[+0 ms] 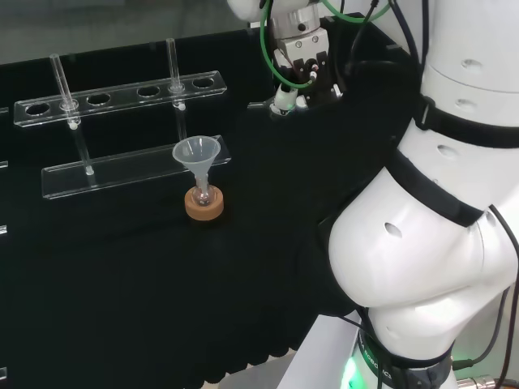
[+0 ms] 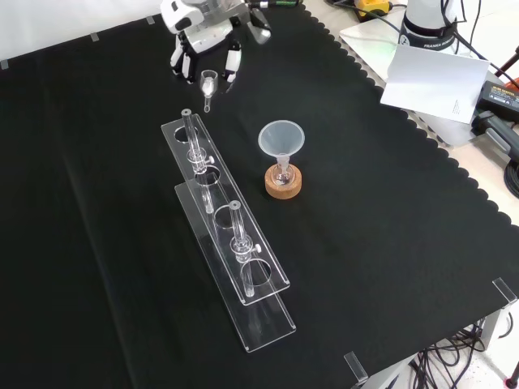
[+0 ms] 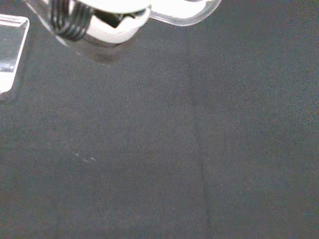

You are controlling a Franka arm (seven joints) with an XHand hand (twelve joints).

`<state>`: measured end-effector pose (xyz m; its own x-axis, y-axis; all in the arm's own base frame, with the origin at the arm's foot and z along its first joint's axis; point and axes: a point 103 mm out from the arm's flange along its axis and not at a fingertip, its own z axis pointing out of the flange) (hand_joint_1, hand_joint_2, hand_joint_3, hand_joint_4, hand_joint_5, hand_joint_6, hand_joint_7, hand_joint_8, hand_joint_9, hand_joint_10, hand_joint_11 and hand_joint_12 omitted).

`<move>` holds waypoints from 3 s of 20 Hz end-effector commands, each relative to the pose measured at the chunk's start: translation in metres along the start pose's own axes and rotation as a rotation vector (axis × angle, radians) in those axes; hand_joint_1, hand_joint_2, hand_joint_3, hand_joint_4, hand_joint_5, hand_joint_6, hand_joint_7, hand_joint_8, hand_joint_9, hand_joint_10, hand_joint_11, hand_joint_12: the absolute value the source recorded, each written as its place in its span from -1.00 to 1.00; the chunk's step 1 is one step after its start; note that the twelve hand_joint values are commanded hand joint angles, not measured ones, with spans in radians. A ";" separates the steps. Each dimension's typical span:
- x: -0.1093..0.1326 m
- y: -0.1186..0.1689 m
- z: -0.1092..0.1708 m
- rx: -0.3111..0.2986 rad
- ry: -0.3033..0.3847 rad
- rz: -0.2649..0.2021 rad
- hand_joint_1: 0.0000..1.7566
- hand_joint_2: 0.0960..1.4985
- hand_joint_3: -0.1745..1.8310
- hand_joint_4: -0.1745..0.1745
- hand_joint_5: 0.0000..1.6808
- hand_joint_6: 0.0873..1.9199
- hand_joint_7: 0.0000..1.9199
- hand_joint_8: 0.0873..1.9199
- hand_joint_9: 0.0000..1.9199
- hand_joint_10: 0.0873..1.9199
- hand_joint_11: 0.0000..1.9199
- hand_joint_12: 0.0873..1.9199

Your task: Pour all the NaCl from the weighing funnel into the round-bottom flask.

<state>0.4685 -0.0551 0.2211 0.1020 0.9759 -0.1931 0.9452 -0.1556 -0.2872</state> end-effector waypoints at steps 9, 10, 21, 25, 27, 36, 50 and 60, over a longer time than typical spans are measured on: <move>0.043 -0.070 -0.015 -0.002 -0.072 0.003 0.28 -0.08 -0.37 1.00 0.58 -0.56 -0.32 -0.35 0.13 -0.79 0.07 -0.08; 0.046 -0.073 -0.017 -0.003 -0.078 0.002 0.28 -0.08 -0.37 1.00 0.58 -0.56 -0.32 -0.35 0.13 -0.79 0.07 -0.08; 0.073 -0.104 -0.025 -0.005 -0.120 -0.003 0.28 -0.08 -0.37 1.00 0.58 -0.56 -0.32 -0.35 0.14 -0.79 0.07 -0.08; 0.081 -0.110 -0.025 -0.001 -0.124 -0.011 0.28 -0.08 -0.37 1.00 0.58 -0.56 -0.32 -0.35 0.14 -0.80 0.07 -0.08; 0.084 -0.112 -0.025 0.001 -0.128 -0.014 0.28 -0.08 -0.37 1.00 0.58 -0.56 -0.32 -0.35 0.14 -0.80 0.07 -0.08; 0.094 -0.116 -0.027 0.009 -0.163 -0.033 0.28 -0.08 -0.37 1.00 0.58 -0.56 -0.32 -0.35 0.14 -0.80 0.07 -0.08; 0.105 -0.118 -0.031 0.025 -0.260 -0.021 0.28 -0.08 -0.37 1.00 0.58 -0.56 -0.33 -0.36 0.14 -0.81 0.07 -0.09; 0.115 -0.119 -0.037 0.038 -0.322 -0.018 0.28 -0.08 -0.37 1.00 0.58 -0.56 -0.33 -0.36 0.14 -0.81 0.08 -0.09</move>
<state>0.3788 0.0774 0.2673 -0.0170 0.8910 -0.4536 0.9348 -0.1468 -0.3234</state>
